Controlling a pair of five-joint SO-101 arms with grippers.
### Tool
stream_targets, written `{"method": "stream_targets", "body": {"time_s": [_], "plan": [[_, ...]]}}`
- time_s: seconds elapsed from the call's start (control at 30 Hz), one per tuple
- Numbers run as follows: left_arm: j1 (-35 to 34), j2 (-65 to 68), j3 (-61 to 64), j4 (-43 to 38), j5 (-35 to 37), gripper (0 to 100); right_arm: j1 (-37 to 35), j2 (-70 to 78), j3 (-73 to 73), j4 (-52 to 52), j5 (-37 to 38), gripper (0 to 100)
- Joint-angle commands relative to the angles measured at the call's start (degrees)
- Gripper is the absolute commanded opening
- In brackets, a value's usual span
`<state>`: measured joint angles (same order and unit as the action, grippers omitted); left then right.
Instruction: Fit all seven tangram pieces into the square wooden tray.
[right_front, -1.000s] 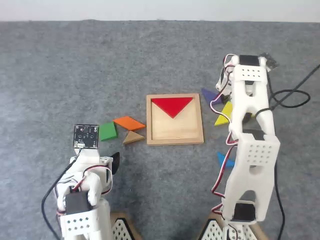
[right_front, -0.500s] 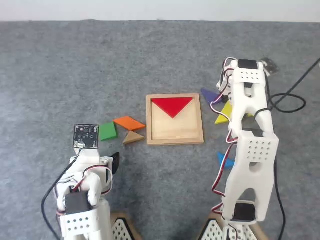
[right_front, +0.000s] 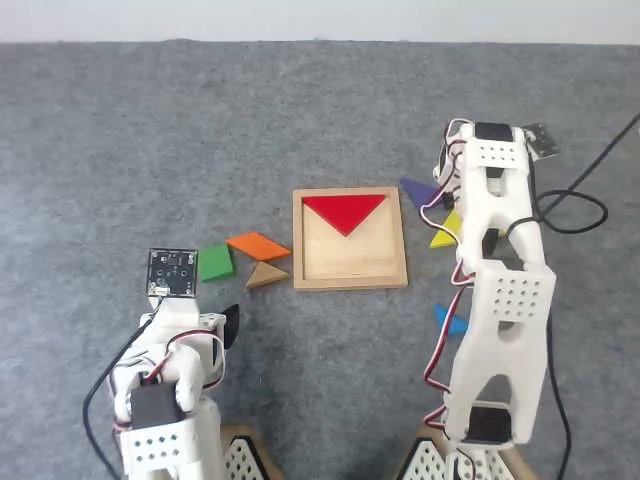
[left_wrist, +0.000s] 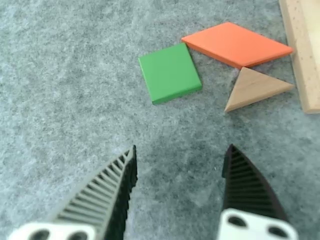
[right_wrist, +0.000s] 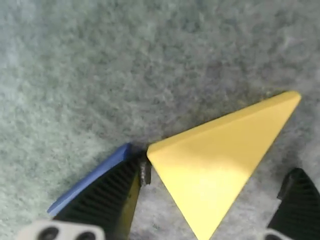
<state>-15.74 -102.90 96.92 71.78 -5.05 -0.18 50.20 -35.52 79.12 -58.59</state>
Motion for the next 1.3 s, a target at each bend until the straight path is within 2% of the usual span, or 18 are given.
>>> {"method": "stream_targets", "body": {"time_s": [0.0, 0.07, 0.33, 0.53, 0.67, 0.77, 0.87, 1.0, 1.07, 1.13, 1.27], "plan": [[-0.4, -0.6, -0.4, 0.2, -0.4, 27, 1.3, 0.2, -2.8, 0.0, -0.2, 39.7], [-0.4, -0.6, -0.4, 0.2, -0.4, 27, 2.1, 0.0, -3.2, 0.1, 0.0, 38.4], [-0.4, -0.6, -0.4, 0.2, -0.4, 27, 3.6, 0.0, -3.7, 0.0, 7.3, 19.1], [-0.4, -0.6, -0.4, 0.2, -0.4, 27, 5.6, -0.1, -3.8, 0.2, 8.4, 13.6], [-0.4, -0.6, -0.4, 0.2, -0.4, 27, 10.1, -3.3, -3.8, 2.0, 8.4, 13.8], [-0.4, -0.6, -0.4, 0.2, -0.4, 27, 12.6, -6.8, -3.8, 4.1, 8.4, 18.6], [-0.4, -0.6, -0.4, 0.2, -0.4, 27, 11.6, -9.8, -3.8, 3.8, 7.7, 33.4], [-0.4, -0.6, -0.4, 0.2, -0.4, 27, 10.2, -10.3, -3.8, -1.7, -2.8, 55.1], [-0.4, -0.6, -0.4, 0.2, -0.4, 27, 10.2, -9.5, -3.8, -3.0, -6.2, 61.5], [-0.4, -0.6, -0.4, 0.2, -0.4, 27, 10.1, -8.3, -3.8, -4.3, -5.8, 61.7], [-0.4, -0.6, -0.4, 0.2, -0.4, 27, 10.5, -5.6, -3.8, -9.1, -4.5, 55.7]]}}
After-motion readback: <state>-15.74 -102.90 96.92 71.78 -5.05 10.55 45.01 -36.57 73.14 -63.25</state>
